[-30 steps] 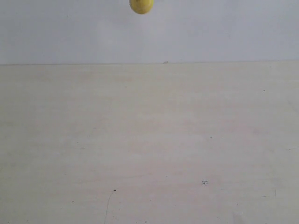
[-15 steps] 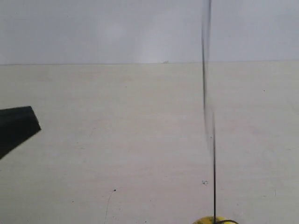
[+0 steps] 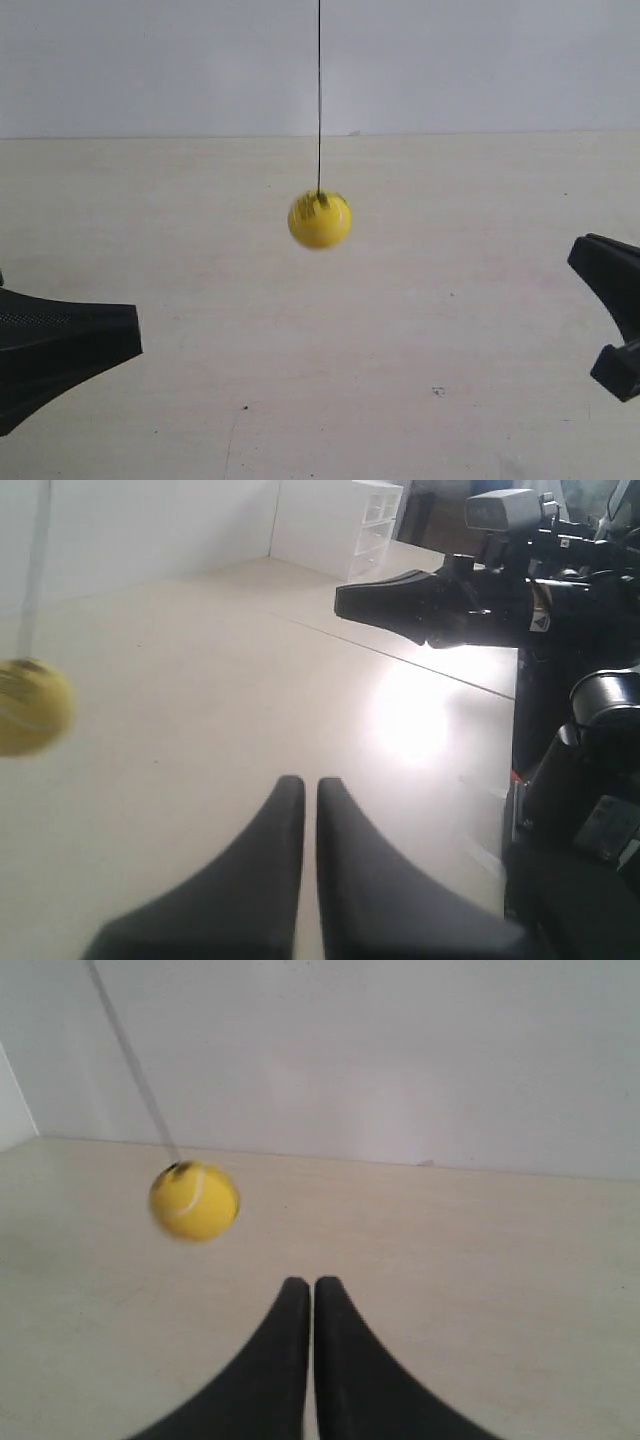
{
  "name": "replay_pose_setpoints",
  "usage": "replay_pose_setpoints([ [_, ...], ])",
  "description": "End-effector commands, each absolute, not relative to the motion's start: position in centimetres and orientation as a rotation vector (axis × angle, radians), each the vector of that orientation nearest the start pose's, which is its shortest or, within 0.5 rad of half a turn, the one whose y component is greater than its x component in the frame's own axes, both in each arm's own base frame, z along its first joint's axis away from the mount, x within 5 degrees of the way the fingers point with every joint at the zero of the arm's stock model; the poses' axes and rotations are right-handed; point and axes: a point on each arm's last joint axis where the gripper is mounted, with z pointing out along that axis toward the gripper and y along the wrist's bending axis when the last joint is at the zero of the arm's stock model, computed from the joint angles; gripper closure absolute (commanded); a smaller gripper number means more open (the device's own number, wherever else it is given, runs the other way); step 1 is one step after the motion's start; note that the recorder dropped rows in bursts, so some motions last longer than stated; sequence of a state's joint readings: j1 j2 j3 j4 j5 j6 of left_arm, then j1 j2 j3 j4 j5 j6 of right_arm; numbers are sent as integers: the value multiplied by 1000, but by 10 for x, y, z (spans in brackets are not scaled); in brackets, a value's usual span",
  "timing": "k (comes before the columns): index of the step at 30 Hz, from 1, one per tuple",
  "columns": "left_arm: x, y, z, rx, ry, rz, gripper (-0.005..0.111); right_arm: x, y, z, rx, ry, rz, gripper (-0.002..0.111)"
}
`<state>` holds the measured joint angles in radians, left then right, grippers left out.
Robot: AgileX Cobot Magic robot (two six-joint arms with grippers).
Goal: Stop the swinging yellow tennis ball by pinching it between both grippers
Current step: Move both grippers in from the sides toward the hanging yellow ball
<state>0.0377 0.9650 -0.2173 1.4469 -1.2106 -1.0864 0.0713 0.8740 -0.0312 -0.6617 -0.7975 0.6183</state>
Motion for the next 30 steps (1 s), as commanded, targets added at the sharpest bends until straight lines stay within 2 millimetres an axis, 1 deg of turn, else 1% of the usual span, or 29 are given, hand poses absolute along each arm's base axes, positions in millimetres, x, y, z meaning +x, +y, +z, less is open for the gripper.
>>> replay_pose_setpoints([
  [1,121,-80,227,874,1584,-1001,102,134,54,204,-358,1649,554,108],
  [4,123,-80,224,878,1590,-1002,102,143,59,203,-403,1688,602,108],
  [8,127,-80,222,878,1598,-1003,102,151,63,202,-427,1693,657,108],
  [12,130,-81,220,870,1595,-1008,102,153,68,201,-449,1655,738,108],
  [16,137,-88,220,884,1566,-1032,102,156,72,196,-457,1647,809,108],
  [19,147,-97,223,903,1548,-1081,102,159,74,191,-466,1642,847,108],
  [22,157,-109,227,936,1528,-1131,102,164,79,190,-517,1645,899,108],
  [25,166,-125,229,982,1506,-1188,102,170,82,188,-543,1647,965,108],
  [30,176,-149,223,1056,1509,-1276,102,172,84,182,-568,1676,992,108],
])
